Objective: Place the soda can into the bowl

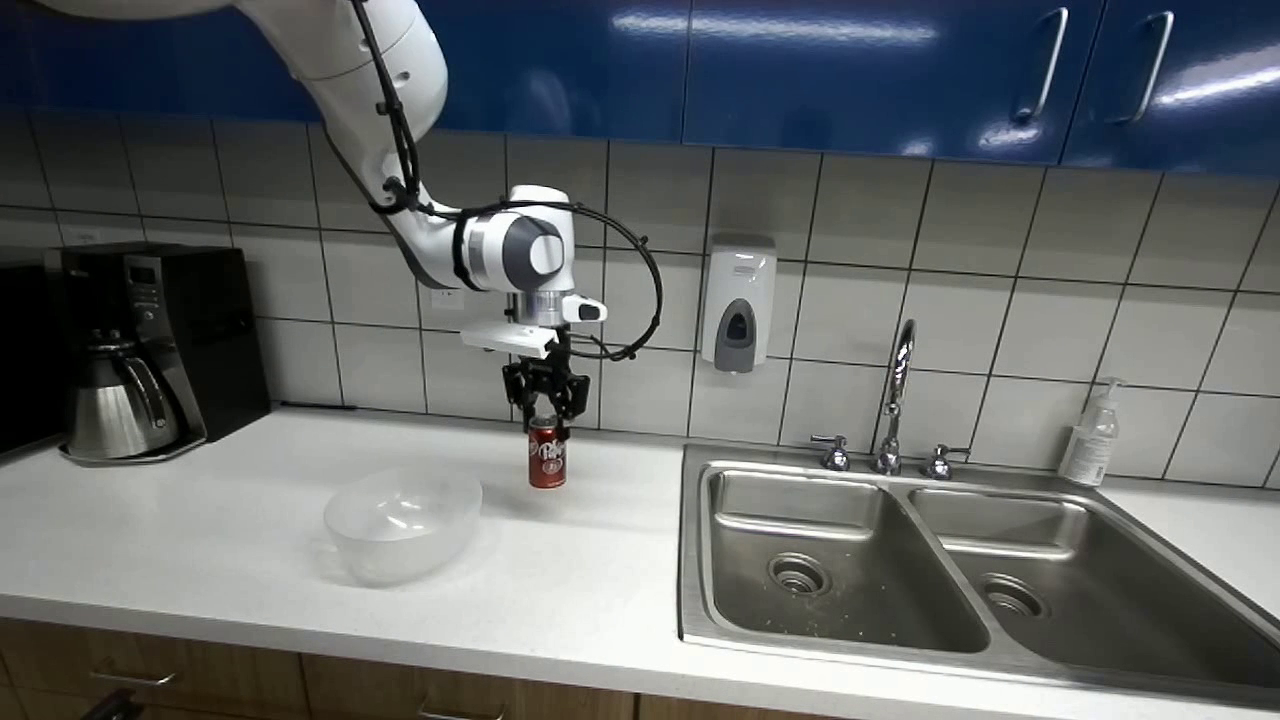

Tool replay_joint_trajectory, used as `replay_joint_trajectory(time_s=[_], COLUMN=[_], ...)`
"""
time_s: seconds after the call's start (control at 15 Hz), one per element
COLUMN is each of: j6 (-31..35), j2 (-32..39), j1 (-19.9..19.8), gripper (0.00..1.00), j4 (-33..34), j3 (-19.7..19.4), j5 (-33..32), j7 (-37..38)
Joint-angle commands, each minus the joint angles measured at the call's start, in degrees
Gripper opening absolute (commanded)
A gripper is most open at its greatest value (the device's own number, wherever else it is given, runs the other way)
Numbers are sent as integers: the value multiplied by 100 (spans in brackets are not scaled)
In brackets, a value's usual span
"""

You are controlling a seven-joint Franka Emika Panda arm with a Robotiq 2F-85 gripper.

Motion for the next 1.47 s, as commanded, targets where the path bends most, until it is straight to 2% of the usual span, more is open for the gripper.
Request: replay_joint_trajectory(time_s=[0.0,0.67,1.4], j6=[174,282,405], j2=[-828,-1837,-2244], j1=[19,215,522], gripper=[38,38,38], j4=[-902,-1997,-2625], j3=[-39,62,378], j5=[-139,-351,-273], j7=[-83,-119,-250])
